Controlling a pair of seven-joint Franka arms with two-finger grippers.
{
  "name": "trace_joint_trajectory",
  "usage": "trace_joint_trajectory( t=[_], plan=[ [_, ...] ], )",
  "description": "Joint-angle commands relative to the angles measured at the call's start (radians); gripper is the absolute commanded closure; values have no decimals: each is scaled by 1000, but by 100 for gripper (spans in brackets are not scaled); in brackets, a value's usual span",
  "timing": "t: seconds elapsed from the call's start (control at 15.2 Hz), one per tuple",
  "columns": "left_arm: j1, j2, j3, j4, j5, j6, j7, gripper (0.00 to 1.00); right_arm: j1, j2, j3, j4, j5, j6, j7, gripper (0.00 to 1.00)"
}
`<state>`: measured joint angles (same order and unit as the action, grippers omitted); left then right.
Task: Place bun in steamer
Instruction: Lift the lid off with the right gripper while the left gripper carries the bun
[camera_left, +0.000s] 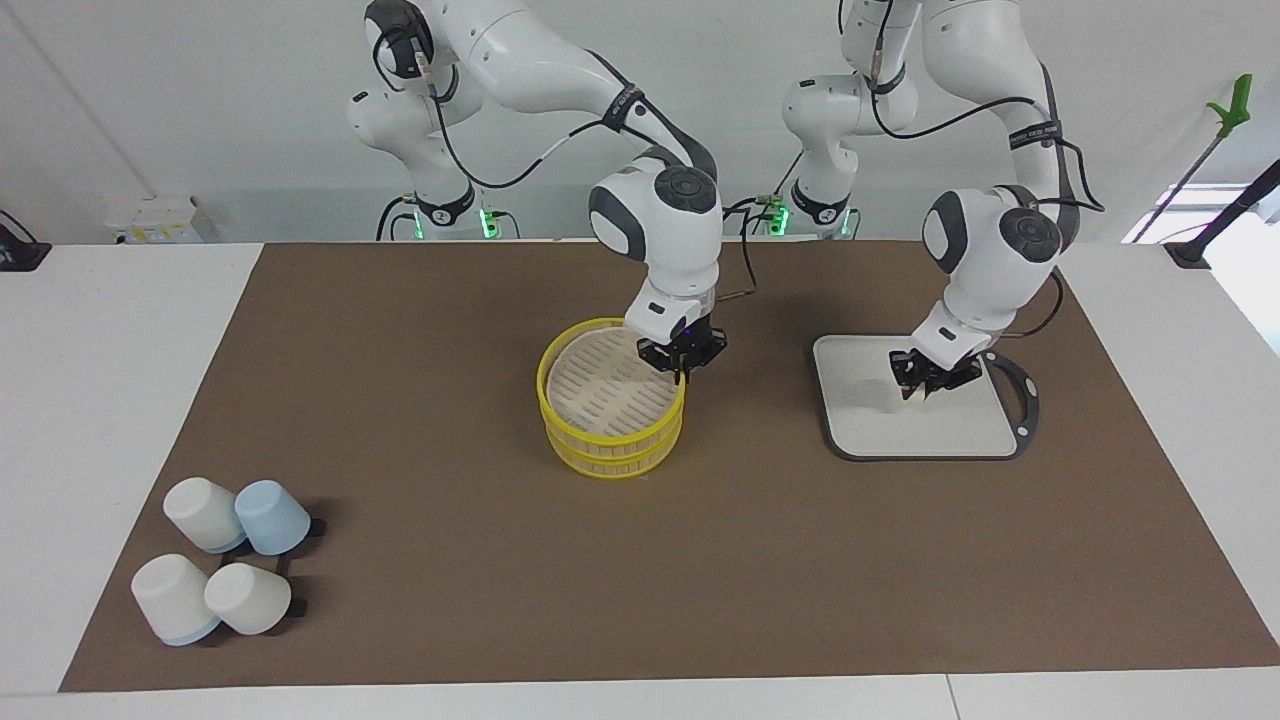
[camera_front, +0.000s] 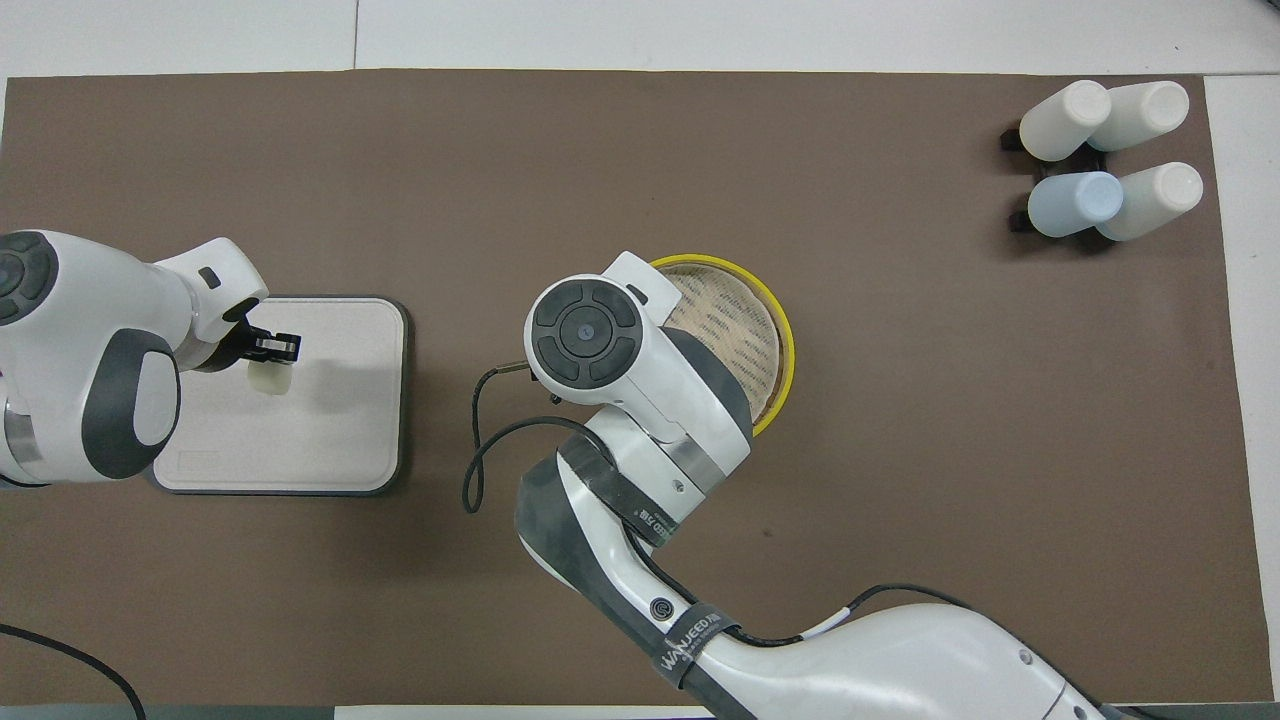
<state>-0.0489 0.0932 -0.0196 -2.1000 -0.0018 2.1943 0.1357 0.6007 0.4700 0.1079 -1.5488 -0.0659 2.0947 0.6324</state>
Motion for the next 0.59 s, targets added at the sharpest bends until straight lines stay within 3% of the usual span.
trace_joint_trajectory(
  t=[0.0, 0.4, 0.53],
  plan=[
    [-37, -32, 9, 52, -15, -89, -51, 78, -4, -24, -4, 35, -8, -77, -2, 97],
    [-63, -72, -16, 104, -15, -171, -137, 78, -32, -66, -8, 138, -15, -246, -31, 97],
    [-89, -66, -35, 139, -15, -194, -220, 78, -96, -94, -8, 136, -9, -300, -152, 97]
  ],
)
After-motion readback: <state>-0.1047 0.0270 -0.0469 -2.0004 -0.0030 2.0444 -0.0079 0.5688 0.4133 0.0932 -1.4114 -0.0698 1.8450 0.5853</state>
